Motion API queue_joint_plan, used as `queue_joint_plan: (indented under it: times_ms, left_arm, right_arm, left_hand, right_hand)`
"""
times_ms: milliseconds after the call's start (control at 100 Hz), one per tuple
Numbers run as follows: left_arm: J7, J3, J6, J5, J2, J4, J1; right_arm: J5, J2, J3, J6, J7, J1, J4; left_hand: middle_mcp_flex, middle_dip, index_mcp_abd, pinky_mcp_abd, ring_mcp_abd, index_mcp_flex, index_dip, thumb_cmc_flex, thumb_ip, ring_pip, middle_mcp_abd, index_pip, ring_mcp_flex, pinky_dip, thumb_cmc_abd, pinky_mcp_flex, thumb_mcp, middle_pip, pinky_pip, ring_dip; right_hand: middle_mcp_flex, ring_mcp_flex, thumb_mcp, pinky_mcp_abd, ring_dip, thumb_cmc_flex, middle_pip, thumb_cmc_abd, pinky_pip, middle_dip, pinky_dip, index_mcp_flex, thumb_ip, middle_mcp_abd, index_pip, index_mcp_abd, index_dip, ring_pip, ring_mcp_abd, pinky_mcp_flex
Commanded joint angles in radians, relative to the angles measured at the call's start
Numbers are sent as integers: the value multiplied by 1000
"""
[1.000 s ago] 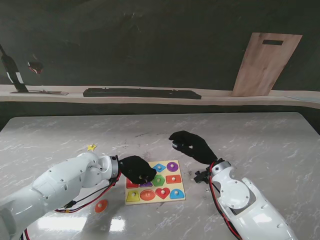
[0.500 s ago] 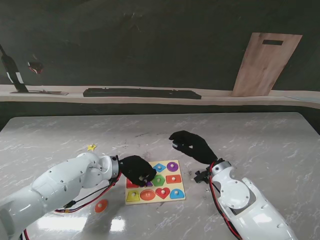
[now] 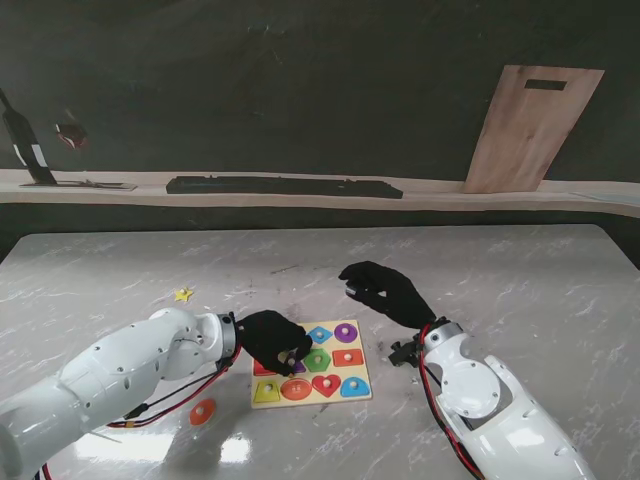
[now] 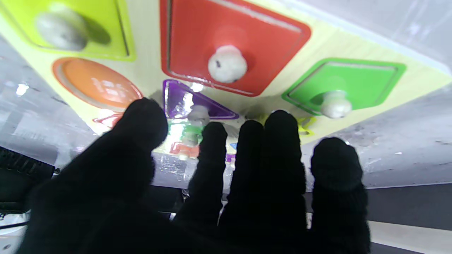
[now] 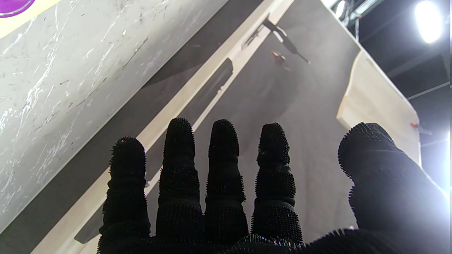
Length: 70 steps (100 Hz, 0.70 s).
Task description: Fit puzzle pieces into a puzzle board
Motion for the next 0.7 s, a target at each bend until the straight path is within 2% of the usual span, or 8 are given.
queue_joint_plan:
  times_ms: [0, 200, 320, 400, 490, 690]
  left_arm:
    - [-5, -10, 11, 3, 3, -1, 16]
    - [-35, -73, 13, -26, 2, -28, 57]
    - [-40, -126, 21, -21, 8, -59, 89]
    - [-61, -186, 31, -31, 11, -93, 126]
    - [-81, -258, 50, -45, 14, -140, 175]
    - [-75, -406, 75, 15, 30, -246, 276]
  right_arm:
    - [-3, -4, -1, -4, -2, -6, -4]
    - [-3, -4, -1, -5, -3, -6, -4]
    - [-3, -4, -1, -6, -2, -6, -4]
    - [-3, -4, -1, -6, -2, -6, -4]
    - [-4, -4, -2, -6, -1, -5, -3]
    - [-8, -4, -4, -5, -5, -3, 0]
  left_hand:
    - [-32, -33, 37, -120, -24, -47, -79, -21, 18, 8, 21, -203, -15, 14, 18, -3, -22, -46, 7, 18]
    - [-21, -33, 33, -126, -29, -37, -75, -17, 21, 12, 16, -195, -9, 15, 30, 1, -30, -36, 10, 19]
    - [-24, -36, 31, -127, -27, -39, -69, -7, 22, 11, 16, -187, -10, 15, 74, -1, -67, -35, 9, 18]
    - [-22, -37, 26, -123, -23, -36, -65, 15, 27, 5, 14, -183, -17, 15, 119, -9, -130, -34, 1, 17]
    - [-23, -38, 24, -113, -15, -35, -64, 21, 30, -1, 15, -180, -30, 13, 125, -24, -136, -34, -10, 18]
    - [-8, -40, 17, -100, -6, -18, -56, 39, 32, -13, 11, -170, -37, 17, 155, -36, -173, -37, -26, 18]
  right_hand:
    - [21, 18, -13, 9, 9, 7, 2, 17, 15, 5, 8, 13, 25, 0, -21, -31, 8, 14, 3, -8]
    - [21, 19, -14, 9, 9, 7, 2, 17, 16, 5, 8, 13, 25, 0, -21, -32, 8, 14, 4, -8]
    - [21, 18, -13, 9, 9, 8, 1, 17, 15, 5, 8, 13, 25, 0, -21, -32, 8, 14, 4, -9]
    - [22, 18, -14, 9, 9, 7, 2, 17, 15, 5, 8, 13, 24, 0, -21, -31, 9, 13, 3, -8]
    - [22, 18, -14, 9, 9, 5, 2, 17, 15, 5, 8, 11, 24, 0, -22, -34, 8, 13, 4, -8]
    - [21, 19, -13, 9, 9, 8, 2, 17, 16, 5, 8, 13, 25, 0, -21, -32, 8, 14, 3, -8]
